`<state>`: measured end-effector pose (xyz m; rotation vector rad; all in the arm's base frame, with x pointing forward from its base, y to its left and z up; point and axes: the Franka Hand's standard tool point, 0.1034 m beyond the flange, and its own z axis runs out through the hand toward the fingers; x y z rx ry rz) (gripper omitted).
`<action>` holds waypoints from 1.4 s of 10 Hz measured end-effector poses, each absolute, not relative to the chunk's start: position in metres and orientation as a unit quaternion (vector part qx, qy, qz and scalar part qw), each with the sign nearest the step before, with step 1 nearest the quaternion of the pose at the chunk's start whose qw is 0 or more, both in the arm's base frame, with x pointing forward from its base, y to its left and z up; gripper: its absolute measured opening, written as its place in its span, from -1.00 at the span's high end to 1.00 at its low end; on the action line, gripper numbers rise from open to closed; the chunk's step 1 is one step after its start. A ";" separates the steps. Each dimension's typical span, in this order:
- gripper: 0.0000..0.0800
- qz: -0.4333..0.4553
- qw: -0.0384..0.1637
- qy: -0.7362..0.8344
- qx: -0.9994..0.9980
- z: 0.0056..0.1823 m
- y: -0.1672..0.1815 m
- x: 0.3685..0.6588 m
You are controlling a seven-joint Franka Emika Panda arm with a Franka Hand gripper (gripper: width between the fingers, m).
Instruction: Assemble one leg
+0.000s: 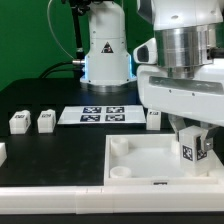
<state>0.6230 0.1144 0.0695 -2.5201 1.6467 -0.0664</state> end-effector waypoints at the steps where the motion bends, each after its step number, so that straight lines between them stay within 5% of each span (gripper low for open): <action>1: 0.27 -0.019 0.068 0.580 -0.812 0.070 0.114 0.623; 4: 0.25 -0.020 0.068 0.567 -0.821 0.069 0.115 0.623; 6: -0.52 -0.020 0.069 0.556 -0.828 0.069 0.116 0.623; 7: -0.59 -0.022 0.069 0.528 -0.846 0.069 0.115 0.623; 14: -0.62 -0.057 0.044 0.060 -0.996 0.072 0.117 0.627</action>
Offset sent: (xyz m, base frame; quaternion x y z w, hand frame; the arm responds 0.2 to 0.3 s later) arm 0.0000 0.0000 0.0000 0.0000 0.0000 0.0000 1.0000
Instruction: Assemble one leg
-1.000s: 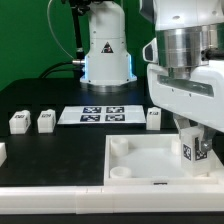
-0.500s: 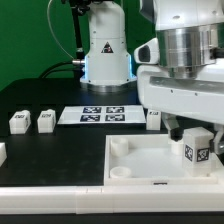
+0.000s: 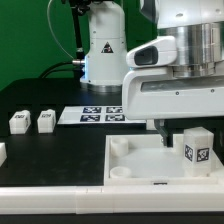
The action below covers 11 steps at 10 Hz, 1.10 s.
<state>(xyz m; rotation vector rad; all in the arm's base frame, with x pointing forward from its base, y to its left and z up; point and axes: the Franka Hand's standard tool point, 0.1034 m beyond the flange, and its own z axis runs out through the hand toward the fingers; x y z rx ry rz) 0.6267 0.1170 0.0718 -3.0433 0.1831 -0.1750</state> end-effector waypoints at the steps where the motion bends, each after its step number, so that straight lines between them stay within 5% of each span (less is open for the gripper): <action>1: -0.62 -0.059 0.039 0.016 -0.997 0.072 0.120 0.626; 6: -0.62 -0.059 0.035 -0.021 -0.997 0.072 0.128 0.623; 8: 0.04 -0.059 0.034 -0.019 -0.998 0.072 0.125 0.623; 11: 0.26 -0.058 0.031 -0.016 -0.998 0.071 0.120 0.623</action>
Offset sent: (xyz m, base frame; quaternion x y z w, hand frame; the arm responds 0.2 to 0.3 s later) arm -0.0021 0.0054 0.0076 -0.0071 -0.0099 0.0122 0.9999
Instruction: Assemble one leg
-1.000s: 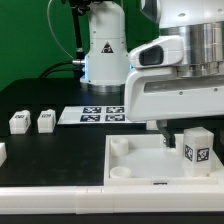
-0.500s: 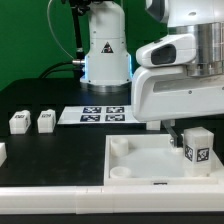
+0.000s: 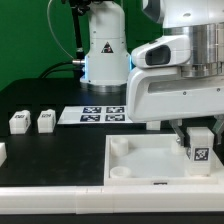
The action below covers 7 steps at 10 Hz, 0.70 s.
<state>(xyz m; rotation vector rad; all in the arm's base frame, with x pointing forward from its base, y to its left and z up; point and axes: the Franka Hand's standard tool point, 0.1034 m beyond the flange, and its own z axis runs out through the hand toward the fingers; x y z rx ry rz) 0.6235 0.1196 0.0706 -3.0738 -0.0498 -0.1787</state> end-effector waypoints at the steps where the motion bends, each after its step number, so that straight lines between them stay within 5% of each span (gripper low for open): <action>1: 0.26 -0.057 0.032 -0.004 -0.998 0.070 0.119 0.623; 7: 0.26 -0.051 0.059 0.345 -0.935 0.070 0.118 0.623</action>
Offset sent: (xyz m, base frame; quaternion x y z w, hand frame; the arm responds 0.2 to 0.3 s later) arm -0.0146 -0.0036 0.0005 -0.0091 0.0238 0.2633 0.9644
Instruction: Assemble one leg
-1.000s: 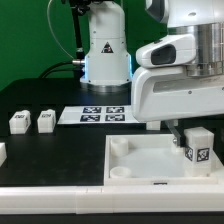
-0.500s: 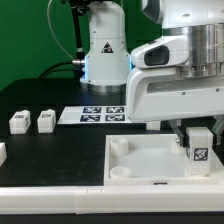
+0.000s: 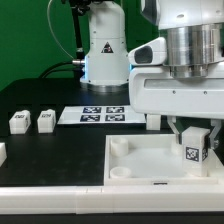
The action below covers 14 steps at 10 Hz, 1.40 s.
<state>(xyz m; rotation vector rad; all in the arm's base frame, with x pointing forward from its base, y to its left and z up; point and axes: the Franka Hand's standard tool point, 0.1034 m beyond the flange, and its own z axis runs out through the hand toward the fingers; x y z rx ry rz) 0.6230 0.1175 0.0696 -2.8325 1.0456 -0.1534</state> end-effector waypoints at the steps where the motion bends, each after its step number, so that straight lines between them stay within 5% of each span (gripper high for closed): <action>1: 0.26 -0.044 0.066 0.412 -0.908 0.069 0.119 0.623; 4: 0.26 -0.029 0.066 0.599 -0.798 0.068 0.125 0.624; 8: 0.25 -0.026 0.071 0.612 -0.787 0.068 0.124 0.624; 9: -0.36 -0.027 0.070 0.591 -0.803 0.068 0.124 0.624; 10: -0.36 -0.029 0.070 0.571 -0.817 0.068 0.123 0.624; 11: -0.57 -0.034 0.068 0.523 -0.849 0.068 0.121 0.625; 14: -0.62 -0.050 0.056 0.293 -0.953 0.068 0.115 0.626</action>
Offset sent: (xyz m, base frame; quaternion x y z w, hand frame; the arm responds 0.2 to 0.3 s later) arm 0.0015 0.0108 -0.0088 -0.0606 0.0076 0.3291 0.9423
